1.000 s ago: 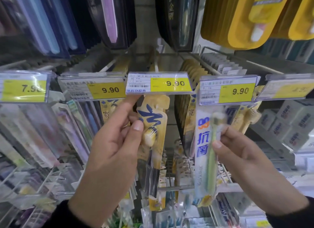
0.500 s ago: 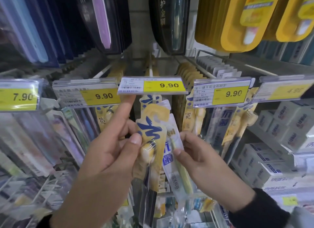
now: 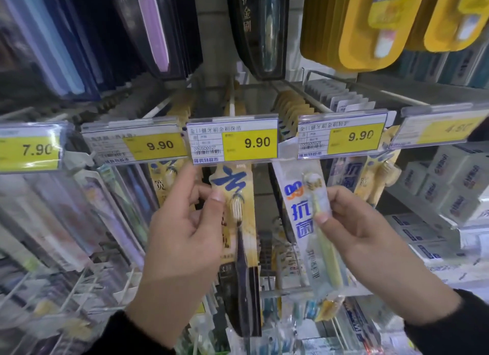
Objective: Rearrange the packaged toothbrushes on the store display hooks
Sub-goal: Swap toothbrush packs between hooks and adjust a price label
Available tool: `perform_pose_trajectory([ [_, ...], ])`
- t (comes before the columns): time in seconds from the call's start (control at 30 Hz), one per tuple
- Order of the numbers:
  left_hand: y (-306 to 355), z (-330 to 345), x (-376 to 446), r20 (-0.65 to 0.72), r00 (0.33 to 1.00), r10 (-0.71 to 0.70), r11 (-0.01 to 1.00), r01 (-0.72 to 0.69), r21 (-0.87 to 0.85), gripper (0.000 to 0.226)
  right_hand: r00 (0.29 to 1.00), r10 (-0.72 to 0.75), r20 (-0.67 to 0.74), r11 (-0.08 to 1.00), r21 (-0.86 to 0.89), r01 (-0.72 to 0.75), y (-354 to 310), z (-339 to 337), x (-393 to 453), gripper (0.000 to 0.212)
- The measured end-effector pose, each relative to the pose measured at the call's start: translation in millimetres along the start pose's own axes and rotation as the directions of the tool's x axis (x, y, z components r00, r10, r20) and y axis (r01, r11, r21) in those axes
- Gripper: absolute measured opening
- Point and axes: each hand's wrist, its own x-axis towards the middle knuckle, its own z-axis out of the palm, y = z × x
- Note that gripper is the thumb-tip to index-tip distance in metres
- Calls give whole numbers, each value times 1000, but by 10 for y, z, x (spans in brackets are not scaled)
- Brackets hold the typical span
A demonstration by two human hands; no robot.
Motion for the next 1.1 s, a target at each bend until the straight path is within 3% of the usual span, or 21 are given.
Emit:
perform_pose_trajectory([
  [0.17, -72, 106, 41, -76, 997, -32, 997, 37, 61, 9, 1000, 14, -8, 1000, -4, -14, 27, -88, -50, 18],
  [0.37, -23, 140, 50, -123, 992, -30, 998, 37, 58, 26, 1000, -2, -15, 999, -54, 1, 66, -148, -92, 18],
  [0.53, -48, 160, 96, -140, 990, -36, 995, 49, 88, 27, 999, 20, -26, 996, -88, -22, 128, -167, -103, 18],
  [0.73, -70, 184, 236, -159, 983, -93, 986, 114, 125, 17, 999, 43, -31, 990, -134, -47, 153, -173, -94, 17],
  [0.8, -78, 192, 283, -165, 982, -92, 978, 120, 171, 18, 998, 56, -34, 990, -129, -60, 170, -179, -96, 18],
  [1.03, -173, 238, 529, -241, 959, -148, 979, 177, 101, 13, 993, 97, -67, 991, -83, -103, 190, -272, -115, 17],
  [1.1, -225, 254, 556, -251, 959, -134, 970, 179, 166, 14, 992, 104, -72, 991, -72, -109, 202, -308, -127, 20],
])
